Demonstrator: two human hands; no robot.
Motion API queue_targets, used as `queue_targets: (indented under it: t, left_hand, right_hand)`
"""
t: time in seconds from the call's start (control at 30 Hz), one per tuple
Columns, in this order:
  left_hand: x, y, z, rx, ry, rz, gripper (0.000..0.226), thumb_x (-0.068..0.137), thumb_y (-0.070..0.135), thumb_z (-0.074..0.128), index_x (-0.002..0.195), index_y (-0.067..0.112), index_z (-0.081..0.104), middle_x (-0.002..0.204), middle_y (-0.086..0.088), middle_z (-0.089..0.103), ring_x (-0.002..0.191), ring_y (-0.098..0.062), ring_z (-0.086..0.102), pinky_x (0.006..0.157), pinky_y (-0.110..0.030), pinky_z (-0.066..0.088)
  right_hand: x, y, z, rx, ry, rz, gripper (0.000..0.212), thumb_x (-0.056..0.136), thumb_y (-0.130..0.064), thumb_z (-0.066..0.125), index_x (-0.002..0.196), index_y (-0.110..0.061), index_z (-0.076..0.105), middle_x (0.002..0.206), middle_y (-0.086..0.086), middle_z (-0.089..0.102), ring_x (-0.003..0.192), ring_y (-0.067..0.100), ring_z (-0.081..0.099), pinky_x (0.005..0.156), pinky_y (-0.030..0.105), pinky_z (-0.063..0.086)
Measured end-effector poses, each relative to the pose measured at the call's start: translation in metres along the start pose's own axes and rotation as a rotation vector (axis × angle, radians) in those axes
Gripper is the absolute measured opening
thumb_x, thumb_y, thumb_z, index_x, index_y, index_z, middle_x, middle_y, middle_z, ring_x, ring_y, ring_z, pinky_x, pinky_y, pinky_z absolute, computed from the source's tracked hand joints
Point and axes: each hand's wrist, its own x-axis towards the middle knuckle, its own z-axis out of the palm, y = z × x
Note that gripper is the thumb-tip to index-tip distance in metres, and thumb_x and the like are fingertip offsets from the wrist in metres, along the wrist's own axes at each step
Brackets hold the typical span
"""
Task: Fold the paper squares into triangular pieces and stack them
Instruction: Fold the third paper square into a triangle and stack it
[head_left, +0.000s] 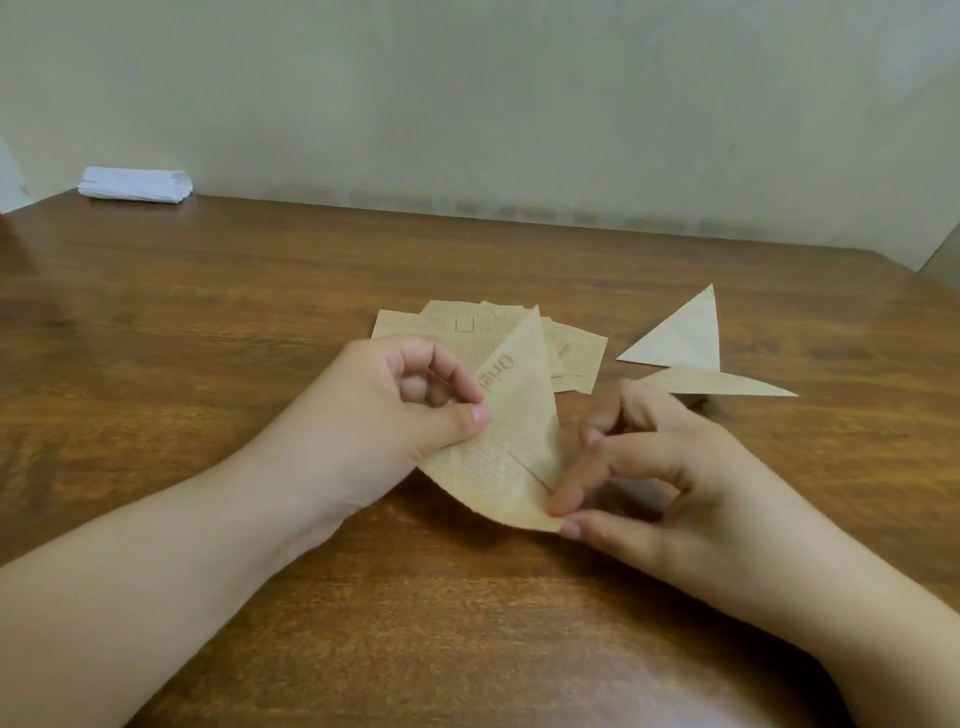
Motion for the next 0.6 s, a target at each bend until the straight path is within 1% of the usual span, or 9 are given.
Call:
queue_targets:
  t: [0.07,0.13,0.17,0.23,0.33,0.4,0.47,0.53,0.6]
  left_hand:
    - [-0.001,-0.006,0.001,0.359,0.032,0.146,0.010,0.072,0.021,0.077,0.070,0.025,0.068,0.074,0.002,0.065,0.063,0.001,0.055,0.063,-0.009,0.043]
    - [-0.005,-0.005,-0.002,0.649,0.066,0.350,0.010,0.068,0.039,0.072,0.071,0.032,0.066,0.087,0.015,0.053,0.079,0.005,0.050,0.067,-0.001,0.035]
    - [-0.008,-0.004,-0.003,0.698,0.040,0.426,0.015,0.067,0.048,0.068,0.071,0.034,0.065,0.093,0.019,0.048,0.090,0.007,0.047,0.073,-0.001,0.032]
    - [-0.013,-0.002,-0.003,0.710,-0.098,0.502,0.029,0.065,0.064,0.058,0.071,0.035,0.062,0.102,0.024,0.048,0.104,0.009,0.044,0.082,-0.001,0.029]
    - [-0.017,-0.004,0.003,0.738,-0.305,0.472,0.041,0.060,0.074,0.051,0.081,0.039,0.057,0.109,0.032,0.049,0.110,0.010,0.043,0.086,-0.005,0.033]
    - [-0.016,-0.009,0.008,0.762,-0.312,0.477,0.038,0.063,0.071,0.055,0.082,0.039,0.056,0.108,0.031,0.050,0.110,0.010,0.043,0.089,-0.008,0.034]
    - [-0.015,-0.011,0.010,0.729,-0.285,0.454,0.020,0.073,0.053,0.065,0.073,0.034,0.059,0.103,0.028,0.054,0.107,0.010,0.045,0.087,-0.005,0.032]
    - [-0.013,-0.011,0.010,0.677,-0.271,0.406,0.016,0.075,0.041,0.065,0.064,0.030,0.059,0.102,0.029,0.055,0.103,0.012,0.047,0.079,0.000,0.031]
    - [-0.012,-0.011,0.009,0.655,-0.265,0.368,0.017,0.073,0.038,0.066,0.062,0.026,0.060,0.102,0.033,0.055,0.100,0.015,0.047,0.073,0.002,0.029]
  right_hand:
    - [0.000,0.004,0.001,-0.067,-0.061,0.012,0.011,0.072,-0.043,0.068,0.079,-0.035,0.069,0.097,-0.021,0.049,0.098,0.008,0.053,0.077,0.014,0.043]
    - [-0.001,0.007,0.001,-0.083,-0.066,0.040,0.007,0.074,-0.040,0.071,0.078,-0.034,0.068,0.099,-0.021,0.054,0.101,0.003,0.055,0.079,0.012,0.043]
    - [-0.001,0.008,0.001,-0.087,-0.063,0.046,0.007,0.075,-0.040,0.070,0.078,-0.034,0.069,0.099,-0.022,0.057,0.102,0.000,0.055,0.081,0.010,0.043]
    - [-0.001,0.008,0.001,-0.094,-0.064,0.040,0.013,0.076,-0.044,0.064,0.077,-0.032,0.069,0.098,-0.022,0.062,0.099,-0.004,0.056,0.083,0.007,0.040]
    - [0.000,0.007,0.004,-0.077,-0.054,0.027,0.014,0.076,-0.043,0.061,0.077,-0.032,0.069,0.098,-0.021,0.065,0.096,-0.005,0.058,0.082,0.005,0.040]
    - [0.001,0.005,0.005,-0.057,-0.051,0.025,0.014,0.078,-0.042,0.061,0.078,-0.031,0.069,0.098,-0.020,0.066,0.095,-0.005,0.059,0.081,0.007,0.041]
    - [0.001,0.004,0.005,-0.056,-0.064,0.020,0.016,0.079,-0.043,0.061,0.079,-0.030,0.070,0.098,-0.020,0.067,0.095,-0.004,0.060,0.081,0.009,0.042]
    - [0.000,0.003,0.003,-0.051,-0.082,0.035,0.020,0.080,-0.044,0.058,0.088,-0.031,0.071,0.100,-0.021,0.067,0.097,-0.003,0.061,0.082,0.012,0.045]
    - [-0.002,0.004,-0.001,-0.054,-0.075,0.071,0.028,0.081,-0.046,0.054,0.102,-0.034,0.068,0.103,-0.023,0.066,0.101,-0.002,0.060,0.085,0.018,0.046]
